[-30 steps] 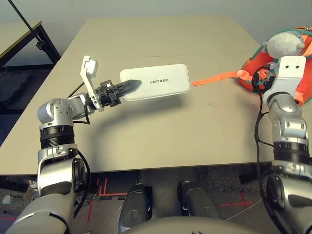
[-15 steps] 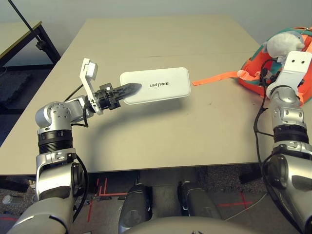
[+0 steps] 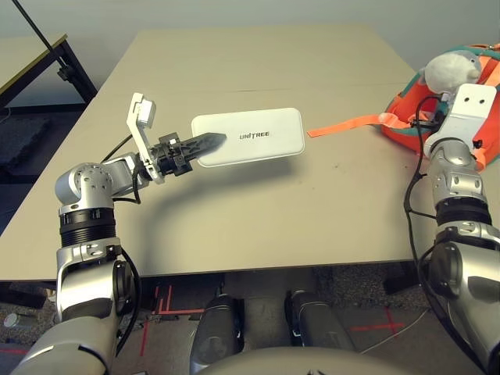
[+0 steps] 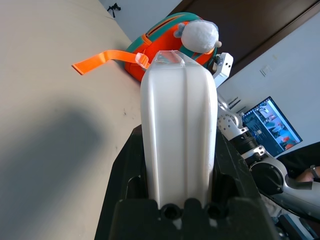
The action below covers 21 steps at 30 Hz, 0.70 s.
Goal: Put the pencil case into the backpack and zip it.
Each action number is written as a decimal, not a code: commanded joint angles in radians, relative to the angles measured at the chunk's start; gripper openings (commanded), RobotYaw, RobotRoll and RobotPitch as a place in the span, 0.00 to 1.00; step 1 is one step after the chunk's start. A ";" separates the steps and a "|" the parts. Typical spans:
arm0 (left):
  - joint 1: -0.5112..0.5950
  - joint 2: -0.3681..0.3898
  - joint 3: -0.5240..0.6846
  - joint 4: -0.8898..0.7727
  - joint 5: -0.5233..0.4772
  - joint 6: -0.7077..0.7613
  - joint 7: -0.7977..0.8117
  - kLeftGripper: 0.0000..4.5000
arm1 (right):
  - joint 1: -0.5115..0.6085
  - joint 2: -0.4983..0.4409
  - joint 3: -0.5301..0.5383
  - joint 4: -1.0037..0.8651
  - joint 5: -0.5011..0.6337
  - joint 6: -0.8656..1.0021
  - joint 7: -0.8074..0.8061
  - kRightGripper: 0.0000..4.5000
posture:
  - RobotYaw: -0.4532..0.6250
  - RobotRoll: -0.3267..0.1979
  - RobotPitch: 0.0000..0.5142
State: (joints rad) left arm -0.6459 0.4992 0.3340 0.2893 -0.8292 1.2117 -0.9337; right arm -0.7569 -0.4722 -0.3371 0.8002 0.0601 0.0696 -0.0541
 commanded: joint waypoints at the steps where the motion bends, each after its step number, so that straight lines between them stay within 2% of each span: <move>1: 0.001 0.013 -0.001 -0.002 -0.011 -0.016 -0.003 0.31 | 0.005 -0.005 0.004 0.019 0.013 -0.032 0.023 0.01 | 0.35 0.62 0.09; 8: 0.002 0.024 -0.006 0.016 0.003 -0.038 -0.003 0.31 | 0.024 -0.012 0.047 -0.065 -0.011 -0.127 0.071 0.01 | 0.35 0.62 0.09; 13: -0.009 0.034 -0.008 0.044 0.012 -0.062 -0.005 0.31 | 0.096 -0.014 0.081 -0.235 -0.016 -0.175 0.126 0.01 | 0.34 0.62 0.09; 21: -0.059 0.071 -0.055 0.145 0.052 -0.122 -0.050 0.31 | 0.216 -0.010 0.098 -0.546 0.015 -0.117 0.203 0.01 | 0.31 0.62 0.09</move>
State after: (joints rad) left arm -0.6677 0.5568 0.2885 0.4184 -0.7847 1.1190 -0.9543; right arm -0.5274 -0.4764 -0.2543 0.3733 0.0590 -0.0319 0.1184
